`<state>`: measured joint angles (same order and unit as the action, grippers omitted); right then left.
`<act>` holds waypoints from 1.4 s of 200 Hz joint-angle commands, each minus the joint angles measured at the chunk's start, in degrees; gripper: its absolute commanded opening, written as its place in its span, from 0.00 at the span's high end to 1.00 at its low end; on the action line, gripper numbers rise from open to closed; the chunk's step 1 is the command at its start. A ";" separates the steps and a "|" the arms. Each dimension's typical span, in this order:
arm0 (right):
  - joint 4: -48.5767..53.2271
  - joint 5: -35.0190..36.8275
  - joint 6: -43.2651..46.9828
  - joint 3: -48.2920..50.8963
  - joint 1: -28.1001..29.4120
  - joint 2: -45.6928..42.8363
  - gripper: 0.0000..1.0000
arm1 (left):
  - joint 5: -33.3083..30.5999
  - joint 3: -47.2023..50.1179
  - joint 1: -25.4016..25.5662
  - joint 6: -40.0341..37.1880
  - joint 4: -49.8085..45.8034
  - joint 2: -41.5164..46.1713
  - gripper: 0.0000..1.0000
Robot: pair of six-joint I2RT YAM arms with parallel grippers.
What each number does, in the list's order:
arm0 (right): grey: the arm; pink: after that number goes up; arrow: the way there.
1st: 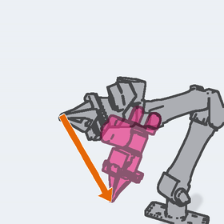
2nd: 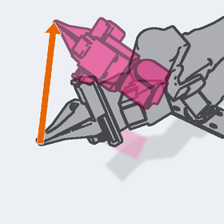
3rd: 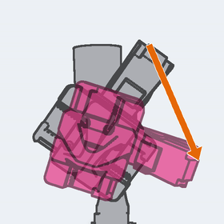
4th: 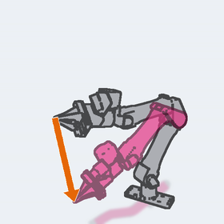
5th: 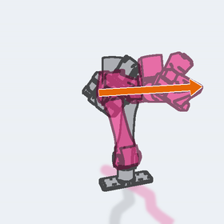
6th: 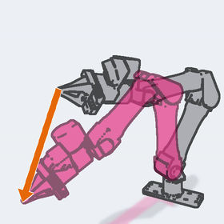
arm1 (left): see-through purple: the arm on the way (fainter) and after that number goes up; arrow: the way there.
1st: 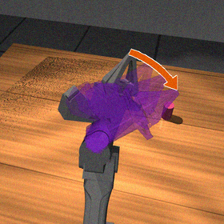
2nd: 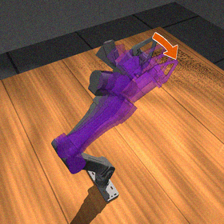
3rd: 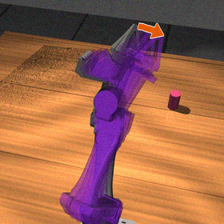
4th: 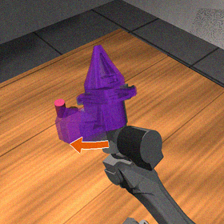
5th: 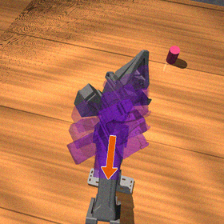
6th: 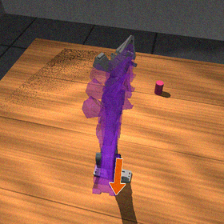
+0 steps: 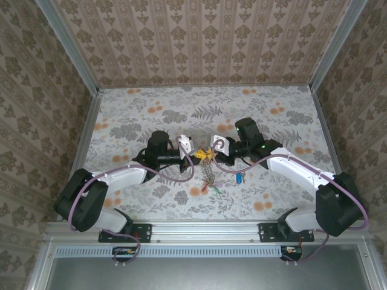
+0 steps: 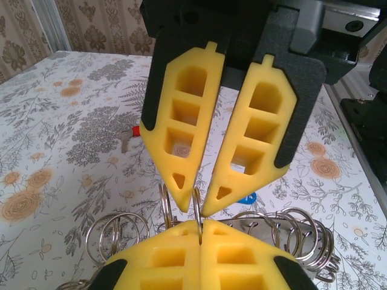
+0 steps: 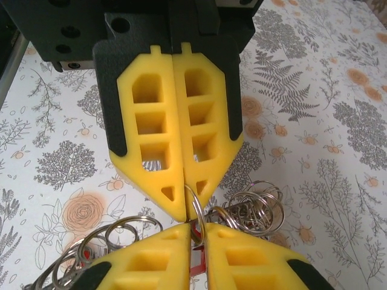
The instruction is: Put the keys on the keyring
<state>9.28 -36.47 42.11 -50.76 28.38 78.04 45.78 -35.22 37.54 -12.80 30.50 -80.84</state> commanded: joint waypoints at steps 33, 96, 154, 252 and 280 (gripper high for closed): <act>0.70 -1.70 1.10 -0.03 -0.76 -0.96 0.97 | 2.60 -0.79 0.52 0.71 3.23 1.78 1.00; 6.72 -2.92 -1.04 -4.81 -0.61 0.00 1.00 | 1.74 -3.78 0.82 -3.27 -5.39 1.68 0.92; 13.00 -1.31 -1.42 -8.67 0.20 1.23 1.00 | 0.55 -5.20 1.13 -5.22 -9.30 1.66 0.88; 17.94 0.60 -2.46 -12.13 1.86 3.78 1.00 | 0.17 -5.53 1.31 -4.79 -8.91 1.61 0.87; 17.63 0.25 -2.60 -12.25 1.94 3.96 1.00 | -0.06 -5.16 1.30 -4.23 -7.71 1.57 0.87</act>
<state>26.17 -35.09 40.14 -60.84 29.87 81.67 45.15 -39.22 38.28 -17.19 20.73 -80.27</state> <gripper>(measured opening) 0.062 0.135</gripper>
